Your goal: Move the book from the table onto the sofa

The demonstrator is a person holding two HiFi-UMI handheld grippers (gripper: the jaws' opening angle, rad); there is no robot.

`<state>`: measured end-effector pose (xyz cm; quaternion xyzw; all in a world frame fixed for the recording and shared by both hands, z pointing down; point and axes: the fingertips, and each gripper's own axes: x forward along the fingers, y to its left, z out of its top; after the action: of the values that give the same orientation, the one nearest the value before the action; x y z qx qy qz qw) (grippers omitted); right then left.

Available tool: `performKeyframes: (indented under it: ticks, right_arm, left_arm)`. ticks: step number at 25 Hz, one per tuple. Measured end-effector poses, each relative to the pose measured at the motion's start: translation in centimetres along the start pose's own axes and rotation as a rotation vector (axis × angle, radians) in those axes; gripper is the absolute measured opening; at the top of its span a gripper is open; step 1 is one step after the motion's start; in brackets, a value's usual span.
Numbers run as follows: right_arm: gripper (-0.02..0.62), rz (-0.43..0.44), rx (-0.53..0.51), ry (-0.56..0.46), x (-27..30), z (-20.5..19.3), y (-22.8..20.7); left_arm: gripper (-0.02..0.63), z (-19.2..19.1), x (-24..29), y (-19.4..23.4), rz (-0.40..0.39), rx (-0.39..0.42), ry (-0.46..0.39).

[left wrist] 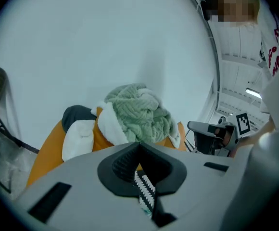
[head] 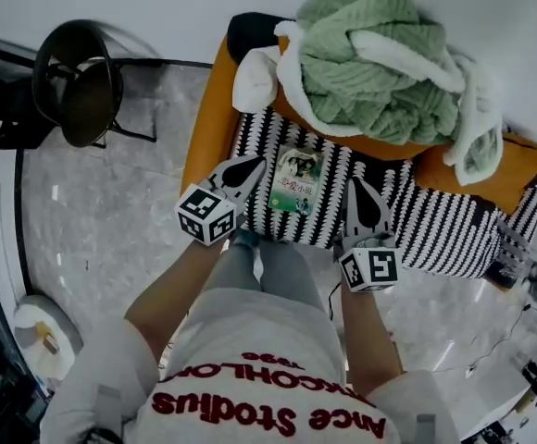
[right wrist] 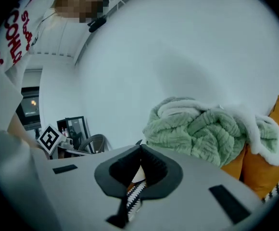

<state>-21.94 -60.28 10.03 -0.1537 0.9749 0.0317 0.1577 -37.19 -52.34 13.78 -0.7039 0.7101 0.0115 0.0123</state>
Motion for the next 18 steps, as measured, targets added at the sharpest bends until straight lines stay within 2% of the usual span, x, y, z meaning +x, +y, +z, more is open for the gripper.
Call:
performKeyframes:
  ticks: [7, 13, 18]
  right_arm:
    - [0.026, 0.033, -0.053, -0.062, -3.2, 5.6, 2.7]
    - [0.026, 0.038, -0.096, -0.089, -5.8, 8.0, 3.8]
    - [0.026, 0.017, -0.092, -0.116, -8.2, 9.8, 3.8]
  left_arm:
    - [0.017, 5.5, -3.6, -2.8, 0.006, 0.048, -0.115]
    - [0.017, 7.6, -6.5, -4.2, 0.016, 0.071, -0.18]
    - [0.017, 8.3, -8.1, -5.2, 0.019, 0.085, -0.197]
